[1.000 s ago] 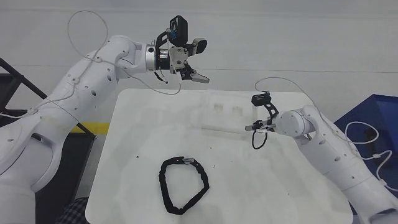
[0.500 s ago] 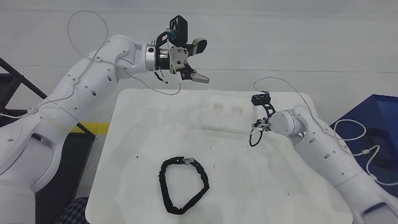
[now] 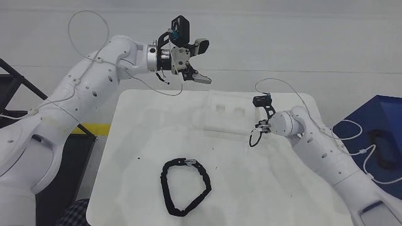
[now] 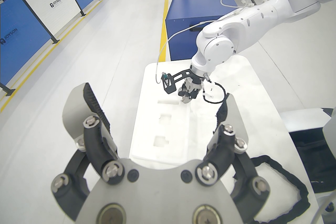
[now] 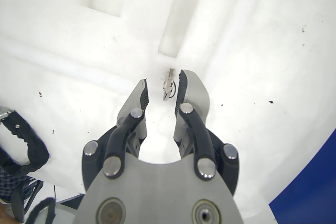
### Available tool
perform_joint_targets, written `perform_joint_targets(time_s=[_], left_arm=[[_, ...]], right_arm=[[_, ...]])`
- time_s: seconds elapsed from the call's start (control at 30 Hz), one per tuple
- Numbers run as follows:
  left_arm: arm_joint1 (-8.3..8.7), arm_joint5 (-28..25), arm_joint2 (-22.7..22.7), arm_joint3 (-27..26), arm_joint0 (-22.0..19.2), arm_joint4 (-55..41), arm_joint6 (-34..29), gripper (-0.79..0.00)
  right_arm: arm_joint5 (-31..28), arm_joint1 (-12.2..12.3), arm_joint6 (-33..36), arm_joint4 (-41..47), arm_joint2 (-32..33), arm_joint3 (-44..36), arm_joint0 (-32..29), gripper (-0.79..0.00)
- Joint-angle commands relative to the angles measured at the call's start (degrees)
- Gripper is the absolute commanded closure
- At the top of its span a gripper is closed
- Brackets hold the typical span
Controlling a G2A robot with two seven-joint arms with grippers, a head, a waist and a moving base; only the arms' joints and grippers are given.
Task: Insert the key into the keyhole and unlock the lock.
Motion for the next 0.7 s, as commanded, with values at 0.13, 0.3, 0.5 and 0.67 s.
perform_joint_targets(time_s=[0.13, 0.3, 0.5, 0.67], left_arm=[[0.0, 0.0, 0.0, 0.0, 0.0, 0.0, 0.0, -0.785], [0.0, 0.0, 0.0, 0.0, 0.0, 0.0, 0.0, -0.785], [0.0, 0.0, 0.0, 0.0, 0.0, 0.0, 0.0, -0.785], [0.0, 0.0, 0.0, 0.0, 0.0, 0.0, 0.0, -0.785]], right_arm=[[1.1, -0.7, 0.1, -0.8, -0.2, 1.5, 0.3, -0.175], [1.6, -1.3, -0.3, -0.7, -0.1, 2.9, 0.6, -0.111], [1.7, -2.0, -0.2, -1.1, -0.4, 4.2, 1.0, -0.043], [1.7, -2.5, 0.3, -1.5, -0.2, 4.6, 1.5, 0.0]])
